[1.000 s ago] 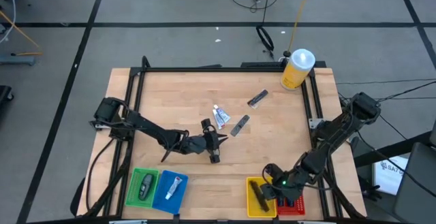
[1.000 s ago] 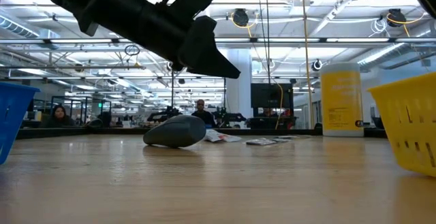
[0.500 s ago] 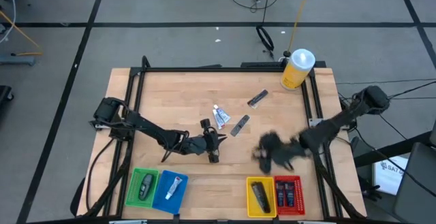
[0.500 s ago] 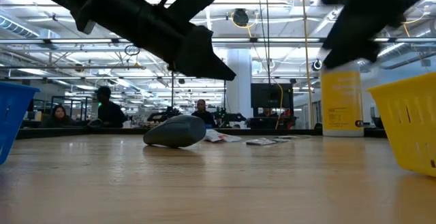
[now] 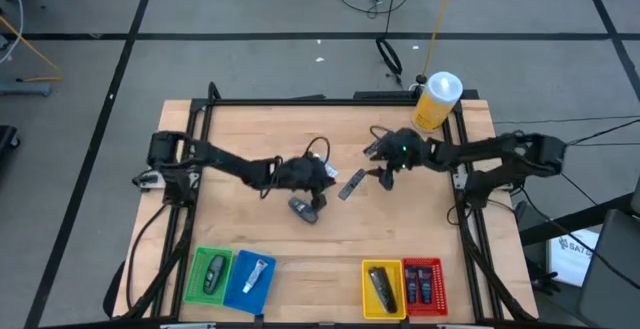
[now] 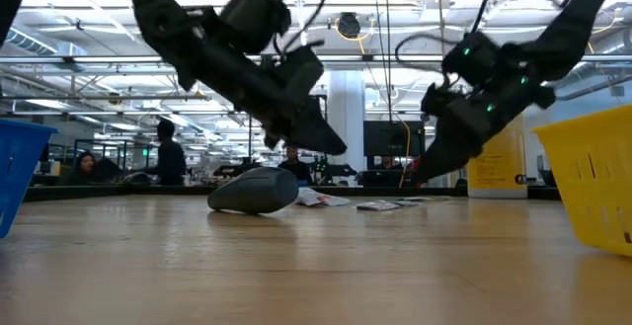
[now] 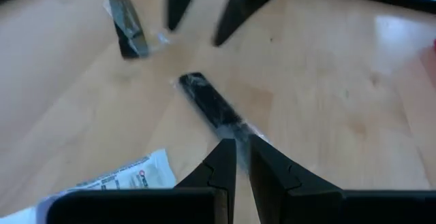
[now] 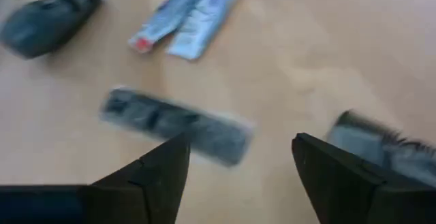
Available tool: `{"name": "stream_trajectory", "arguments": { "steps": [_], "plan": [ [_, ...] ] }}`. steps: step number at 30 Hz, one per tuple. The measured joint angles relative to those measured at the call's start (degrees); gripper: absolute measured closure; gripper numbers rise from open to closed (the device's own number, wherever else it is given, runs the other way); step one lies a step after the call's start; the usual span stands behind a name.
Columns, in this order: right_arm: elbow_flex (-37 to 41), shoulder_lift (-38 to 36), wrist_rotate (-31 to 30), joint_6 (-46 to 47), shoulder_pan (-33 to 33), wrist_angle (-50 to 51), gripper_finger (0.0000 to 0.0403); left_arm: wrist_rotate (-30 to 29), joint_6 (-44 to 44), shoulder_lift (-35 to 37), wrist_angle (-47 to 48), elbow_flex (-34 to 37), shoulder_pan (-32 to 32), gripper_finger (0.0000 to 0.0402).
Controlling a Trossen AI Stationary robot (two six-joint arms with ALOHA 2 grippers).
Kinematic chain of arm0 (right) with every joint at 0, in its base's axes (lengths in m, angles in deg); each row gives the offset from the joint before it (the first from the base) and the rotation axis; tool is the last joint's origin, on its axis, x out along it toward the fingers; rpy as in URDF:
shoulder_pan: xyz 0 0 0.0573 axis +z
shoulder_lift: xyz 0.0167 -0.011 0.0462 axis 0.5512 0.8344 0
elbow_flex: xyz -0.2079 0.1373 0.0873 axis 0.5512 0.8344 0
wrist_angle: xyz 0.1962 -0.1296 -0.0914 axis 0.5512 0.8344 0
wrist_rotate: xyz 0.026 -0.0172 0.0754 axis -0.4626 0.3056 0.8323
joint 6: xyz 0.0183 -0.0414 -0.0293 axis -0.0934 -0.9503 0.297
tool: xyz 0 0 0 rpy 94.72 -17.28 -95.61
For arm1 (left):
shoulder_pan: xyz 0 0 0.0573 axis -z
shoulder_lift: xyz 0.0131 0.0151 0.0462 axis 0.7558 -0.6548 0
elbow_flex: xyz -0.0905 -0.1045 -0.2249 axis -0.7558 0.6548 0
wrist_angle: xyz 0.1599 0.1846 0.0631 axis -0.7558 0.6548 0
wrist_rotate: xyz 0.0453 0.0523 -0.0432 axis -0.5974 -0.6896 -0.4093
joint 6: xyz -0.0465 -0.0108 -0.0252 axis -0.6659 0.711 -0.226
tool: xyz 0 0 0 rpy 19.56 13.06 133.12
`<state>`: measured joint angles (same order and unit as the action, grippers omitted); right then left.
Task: Pick & Place Travel size toiletries
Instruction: Put the black comb into the yellow bin
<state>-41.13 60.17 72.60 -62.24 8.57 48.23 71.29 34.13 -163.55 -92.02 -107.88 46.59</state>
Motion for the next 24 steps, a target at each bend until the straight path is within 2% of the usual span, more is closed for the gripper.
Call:
{"name": "stream_trajectory", "arguments": {
  "steps": [5,9,12,19,24],
  "plan": [
    [-0.9,10.0,6.2,-3.4,-2.9,-10.0,0.0136,10.9,0.7,-5.6,0.1,-3.3,-5.5,0.0364],
    [-2.5,15.6,6.2,-8.2,-3.0,-12.2,0.0138,18.4,4.1,-11.7,1.2,-7.5,-7.3,0.0364],
    [-3.6,17.2,7.2,-9.6,-3.0,-12.5,0.0139,22.9,7.1,-13.5,1.8,-9.0,-7.1,0.0364],
    [-4.0,17.7,9.9,-11.6,-3.5,-6.9,0.0139,23.8,9.2,-13.7,2.7,-9.3,-6.7,0.0364],
    [-4.0,17.6,10.5,-11.4,-3.4,-0.6,0.0140,16.3,11.0,-14.2,3.8,-9.4,-6.6,0.0364]
  ]
}}
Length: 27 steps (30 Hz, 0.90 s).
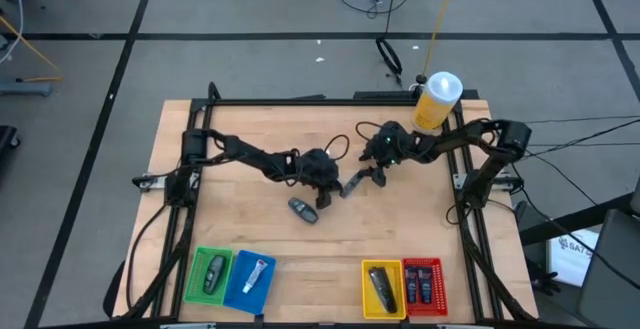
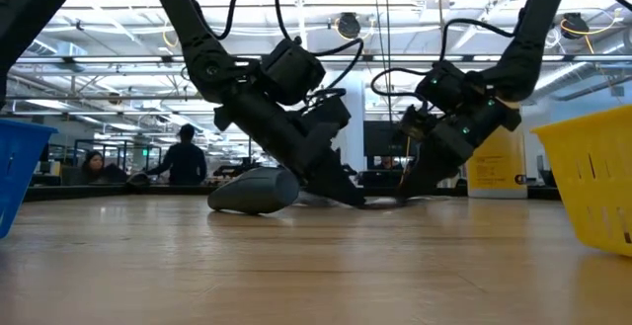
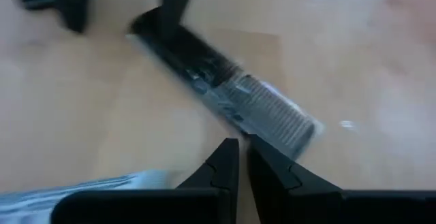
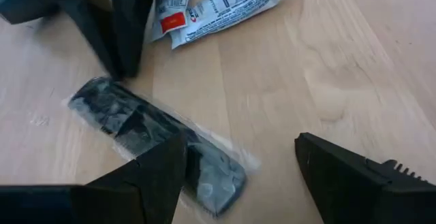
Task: Pick & Place Travel size toiletries
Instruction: Put the black comb into the yellow bin
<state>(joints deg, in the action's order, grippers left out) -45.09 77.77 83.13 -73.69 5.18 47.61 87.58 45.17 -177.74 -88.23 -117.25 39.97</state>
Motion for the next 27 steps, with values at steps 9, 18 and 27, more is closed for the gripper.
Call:
{"name": "stream_trajectory", "arguments": {
  "steps": [9,18,27],
  "plan": [
    [0.8,0.1,4.5,4.3,1.7,1.4,0.0140,-20.4,0.0,3.1,5.5,0.1,-1.6,0.0364],
    [5.1,0.2,4.4,9.8,4.4,-8.4,0.0140,-7.0,-2.7,4.6,5.0,0.1,1.0,0.0364],
    [4.7,0.2,4.7,21.3,5.7,-8.9,0.0140,-7.4,-4.7,-2.1,-3.4,0.0,3.1,0.0364]
  ]
}}
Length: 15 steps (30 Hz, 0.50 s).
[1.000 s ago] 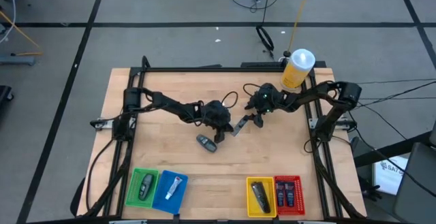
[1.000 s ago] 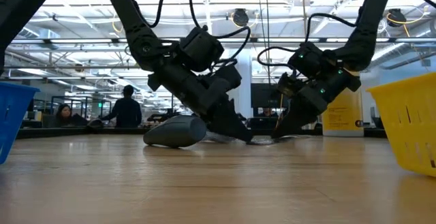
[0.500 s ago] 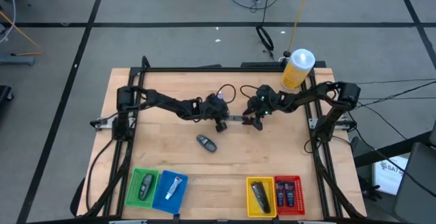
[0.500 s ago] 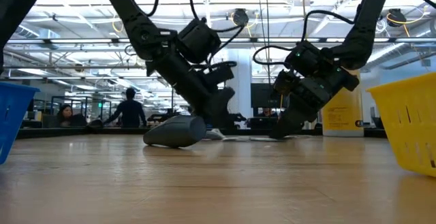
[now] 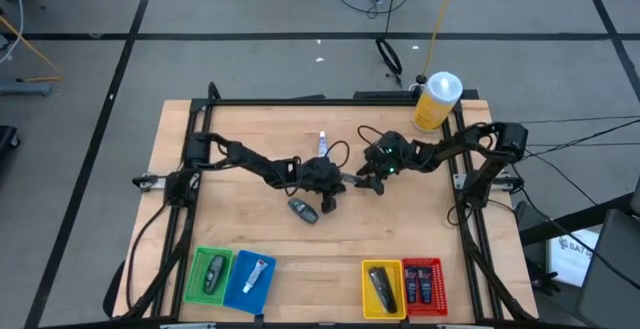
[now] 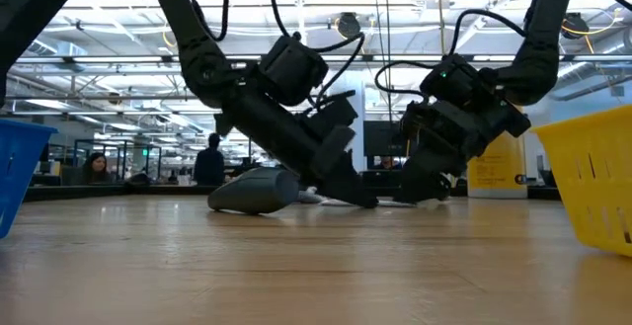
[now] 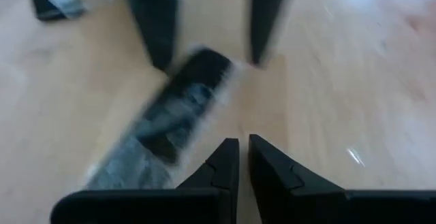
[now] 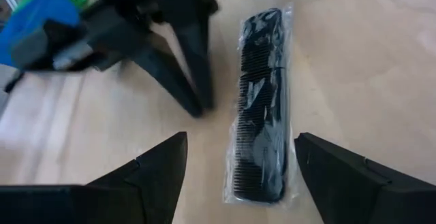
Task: Pick & Place Travel size toiletries
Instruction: Put the black comb into the yellow bin
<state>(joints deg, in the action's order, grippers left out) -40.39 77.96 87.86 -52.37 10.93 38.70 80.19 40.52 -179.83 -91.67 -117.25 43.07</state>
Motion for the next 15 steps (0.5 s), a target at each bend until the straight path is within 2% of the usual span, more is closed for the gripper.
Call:
{"name": "stream_trajectory", "arguments": {
  "steps": [6,15],
  "plan": [
    [-1.2,0.0,0.0,5.5,3.2,0.0,0.0140,-0.2,-2.4,-1.6,-1.1,-0.1,-1.2,0.0364],
    [-1.3,0.0,-2.1,7.8,6.8,-4.1,0.0140,0.7,-1.6,-1.8,-2.6,0.0,-1.4,0.0364]
  ]
}}
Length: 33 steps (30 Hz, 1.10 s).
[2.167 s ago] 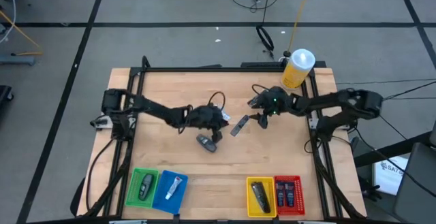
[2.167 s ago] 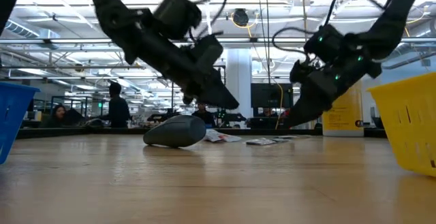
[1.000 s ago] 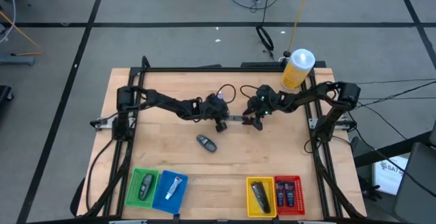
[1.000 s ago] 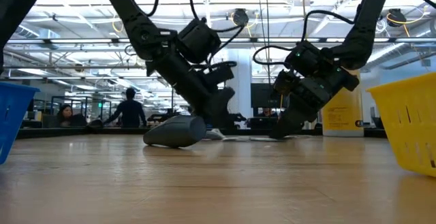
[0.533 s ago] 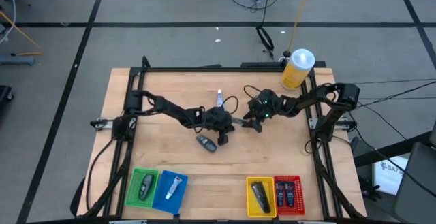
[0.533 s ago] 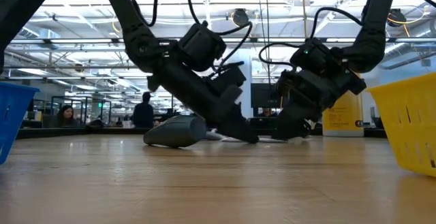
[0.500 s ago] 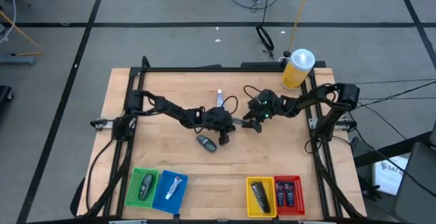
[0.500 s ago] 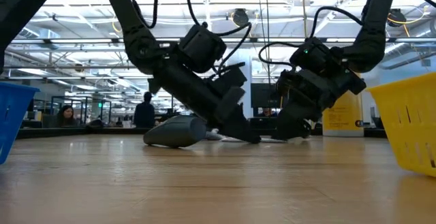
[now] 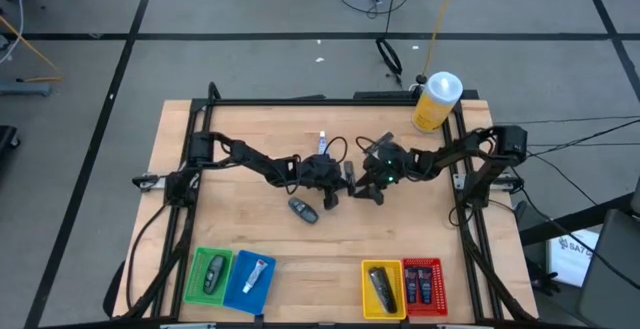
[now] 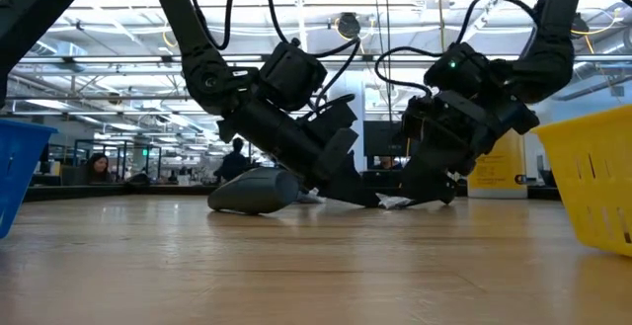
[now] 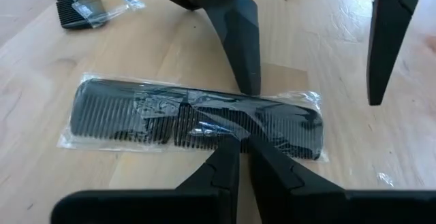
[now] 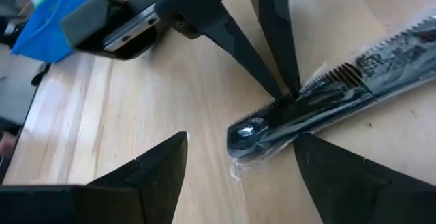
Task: Pick & Place Travel size toiletries
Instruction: Put the black comb into the yellow bin
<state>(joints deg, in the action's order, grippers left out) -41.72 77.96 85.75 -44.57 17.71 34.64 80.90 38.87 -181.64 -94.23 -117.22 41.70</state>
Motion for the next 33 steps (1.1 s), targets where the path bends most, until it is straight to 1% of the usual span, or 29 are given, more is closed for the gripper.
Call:
{"name": "stream_trajectory", "arguments": {
  "steps": [2,6,9,11,14,18,22,25,27,28,30,33],
  "plan": [
    [0.0,0.0,-3.0,2.0,0.7,-0.4,0.0140,0.3,0.0,0.0,-0.2,0.0,0.0,0.0364],
    [0.0,0.0,-6.0,6.5,1.8,-0.8,0.0140,0.6,0.1,-0.1,-2.1,0.1,0.3,0.0364],
    [0.0,0.0,-10.1,7.2,2.7,-2.0,0.0141,0.7,0.9,-0.2,-3.3,0.1,0.7,0.0364],
    [0.0,0.0,-13.3,7.2,3.2,-2.4,0.0147,0.7,1.4,-0.2,-4.1,0.1,0.8,0.0364],
    [0.0,0.0,-16.4,7.4,3.7,-2.5,0.0167,0.7,1.5,-0.3,-5.3,0.2,0.8,0.0364],
    [0.0,0.1,-19.5,6.0,4.6,-3.4,0.0214,0.5,0.6,-0.4,-6.6,0.2,0.9,0.0364],
    [0.0,0.1,-24.2,3.2,5.8,-3.6,0.0279,-0.4,-0.1,-0.2,-7.0,0.2,0.9,0.0364],
    [0.1,0.1,-26.9,2.6,6.5,-3.8,0.0336,0.0,-0.5,2.9,-4.2,0.3,0.9,0.0364],
    [0.0,-0.6,-27.1,2.2,6.9,-4.0,0.0372,0.0,0.2,6.4,-0.8,0.3,1.0,0.0364],
    [0.0,-1.3,-27.4,1.9,7.2,-3.9,0.0386,-1.1,0.2,8.2,0.7,0.6,1.4,0.0364],
    [0.0,-3.5,-27.6,1.9,7.9,-2.6,0.0392,-6.1,-0.9,10.9,1.4,2.4,2.6,0.0364],
    [0.2,-9.6,-30.1,3.7,8.9,3.5,0.0386,-17.8,-4.2,13.1,-1.2,7.2,5.6,0.0364]
  ]
}}
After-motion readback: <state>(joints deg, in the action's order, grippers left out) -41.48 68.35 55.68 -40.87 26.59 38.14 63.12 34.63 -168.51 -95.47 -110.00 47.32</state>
